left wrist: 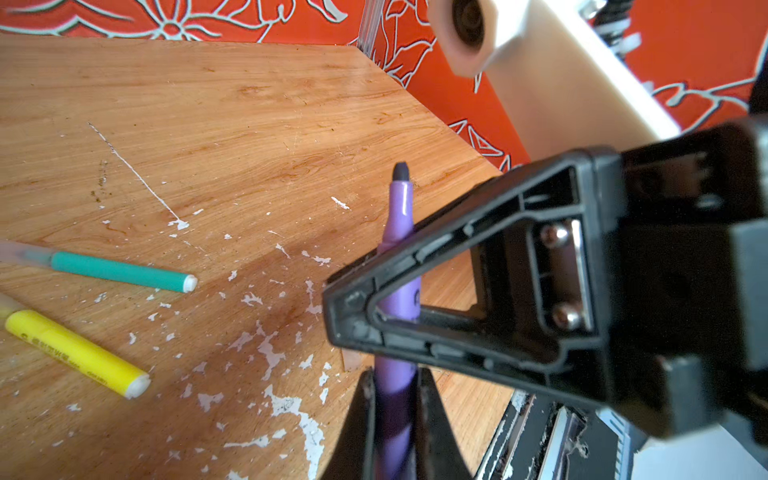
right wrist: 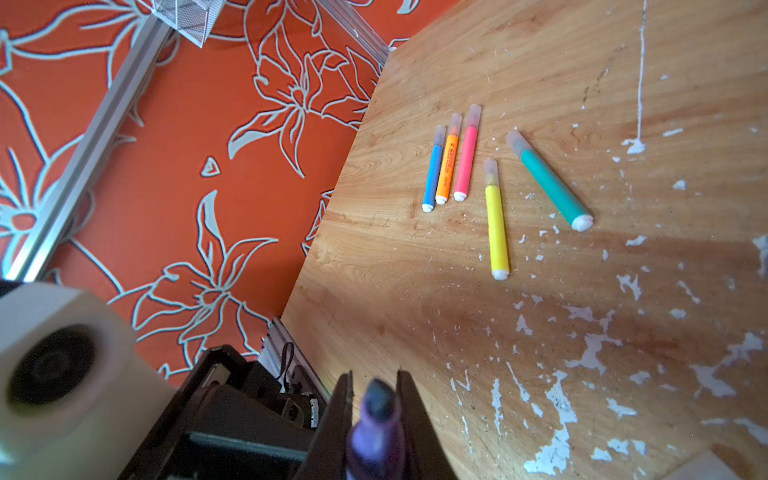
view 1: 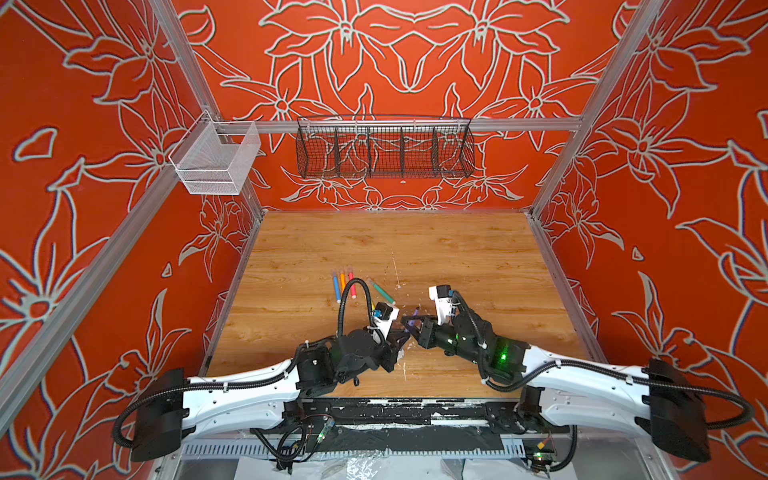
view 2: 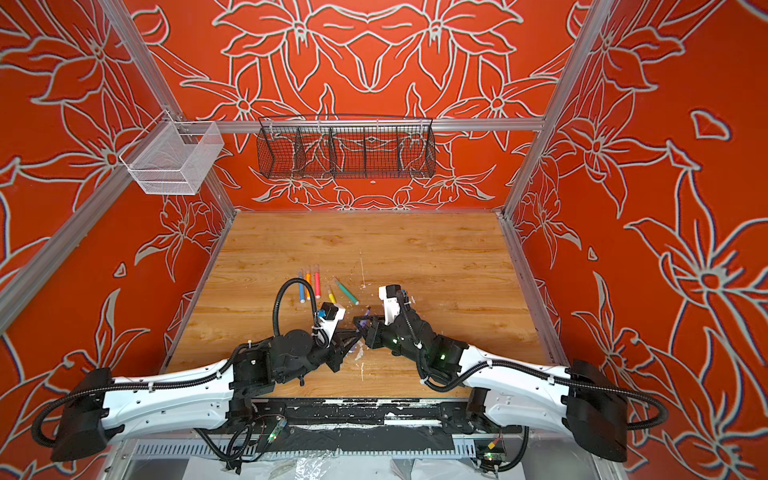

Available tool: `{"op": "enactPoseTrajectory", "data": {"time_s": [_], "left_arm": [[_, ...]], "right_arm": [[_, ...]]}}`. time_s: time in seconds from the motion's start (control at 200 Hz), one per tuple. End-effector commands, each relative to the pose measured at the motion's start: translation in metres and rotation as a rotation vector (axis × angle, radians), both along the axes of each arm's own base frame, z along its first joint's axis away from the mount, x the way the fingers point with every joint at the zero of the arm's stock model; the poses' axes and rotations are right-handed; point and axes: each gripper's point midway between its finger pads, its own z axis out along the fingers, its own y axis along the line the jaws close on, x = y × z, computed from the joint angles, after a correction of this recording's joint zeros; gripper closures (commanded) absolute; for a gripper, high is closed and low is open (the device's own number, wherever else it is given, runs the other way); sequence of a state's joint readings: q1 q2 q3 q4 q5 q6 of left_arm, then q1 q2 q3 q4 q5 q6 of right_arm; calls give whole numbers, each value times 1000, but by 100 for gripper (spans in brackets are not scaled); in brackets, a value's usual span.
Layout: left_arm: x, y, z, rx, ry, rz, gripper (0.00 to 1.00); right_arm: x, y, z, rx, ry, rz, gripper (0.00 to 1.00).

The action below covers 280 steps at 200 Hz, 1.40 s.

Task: Insert the pens into the pen caps

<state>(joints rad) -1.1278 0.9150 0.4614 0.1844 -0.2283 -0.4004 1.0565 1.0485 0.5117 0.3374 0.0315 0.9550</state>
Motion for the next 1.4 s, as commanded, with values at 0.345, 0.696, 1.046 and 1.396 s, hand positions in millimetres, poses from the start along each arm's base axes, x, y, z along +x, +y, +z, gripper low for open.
{"op": "enactPoseTrajectory", "data": {"time_s": [0.345, 0.696, 1.046, 1.396], "left_arm": [[1, -2, 2, -23, -14, 6, 68], [4, -3, -4, 6, -21, 21, 71], [6, -6, -7, 7, -28, 19, 97], [17, 8, 1, 33, 16, 67, 100]], "right_arm": [[-3, 11, 26, 38, -45, 6, 100], [-8, 14, 29, 42, -59, 9, 100], [-9, 14, 28, 42, -58, 5, 100], [2, -42, 29, -114, -102, -166, 62]]}}
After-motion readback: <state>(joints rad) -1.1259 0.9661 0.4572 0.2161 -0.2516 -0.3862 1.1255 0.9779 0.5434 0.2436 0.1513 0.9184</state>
